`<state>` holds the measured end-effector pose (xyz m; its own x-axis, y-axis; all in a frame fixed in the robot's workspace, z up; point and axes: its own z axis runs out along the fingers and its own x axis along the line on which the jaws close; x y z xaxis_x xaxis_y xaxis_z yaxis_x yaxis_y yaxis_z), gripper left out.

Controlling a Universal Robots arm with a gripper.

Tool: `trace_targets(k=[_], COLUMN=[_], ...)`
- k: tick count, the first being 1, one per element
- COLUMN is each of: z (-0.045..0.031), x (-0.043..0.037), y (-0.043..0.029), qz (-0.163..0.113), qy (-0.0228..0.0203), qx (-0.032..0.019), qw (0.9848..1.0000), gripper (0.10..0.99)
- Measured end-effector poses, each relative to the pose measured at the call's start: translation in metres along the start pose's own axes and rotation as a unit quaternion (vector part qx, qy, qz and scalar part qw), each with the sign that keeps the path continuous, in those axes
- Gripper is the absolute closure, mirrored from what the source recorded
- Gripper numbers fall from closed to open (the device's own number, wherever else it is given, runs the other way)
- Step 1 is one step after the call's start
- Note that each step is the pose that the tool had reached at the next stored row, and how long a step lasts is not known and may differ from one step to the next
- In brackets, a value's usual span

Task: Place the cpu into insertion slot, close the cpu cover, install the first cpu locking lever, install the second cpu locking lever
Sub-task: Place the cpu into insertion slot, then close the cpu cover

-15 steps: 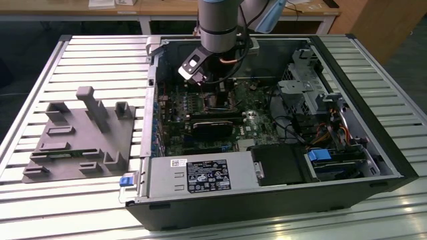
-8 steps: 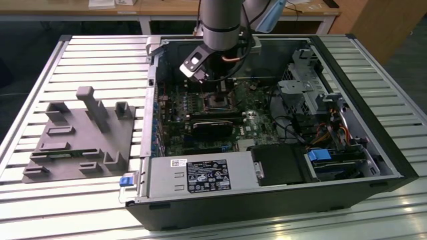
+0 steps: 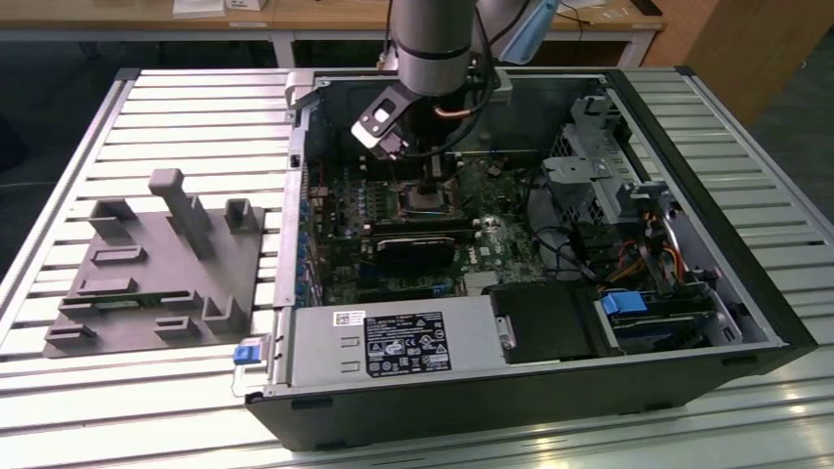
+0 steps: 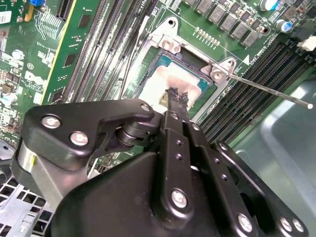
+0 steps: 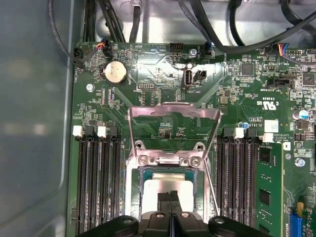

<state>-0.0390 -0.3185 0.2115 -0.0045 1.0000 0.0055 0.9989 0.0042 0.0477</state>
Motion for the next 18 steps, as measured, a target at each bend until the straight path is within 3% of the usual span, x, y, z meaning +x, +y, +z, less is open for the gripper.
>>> trace_targets(k=[18], z=[-0.0088], x=[0.0001], y=[0.0005], qz=[0.000], qy=[0.0000], qx=[0.0004], qw=[1.0000], gripper=[0.980])
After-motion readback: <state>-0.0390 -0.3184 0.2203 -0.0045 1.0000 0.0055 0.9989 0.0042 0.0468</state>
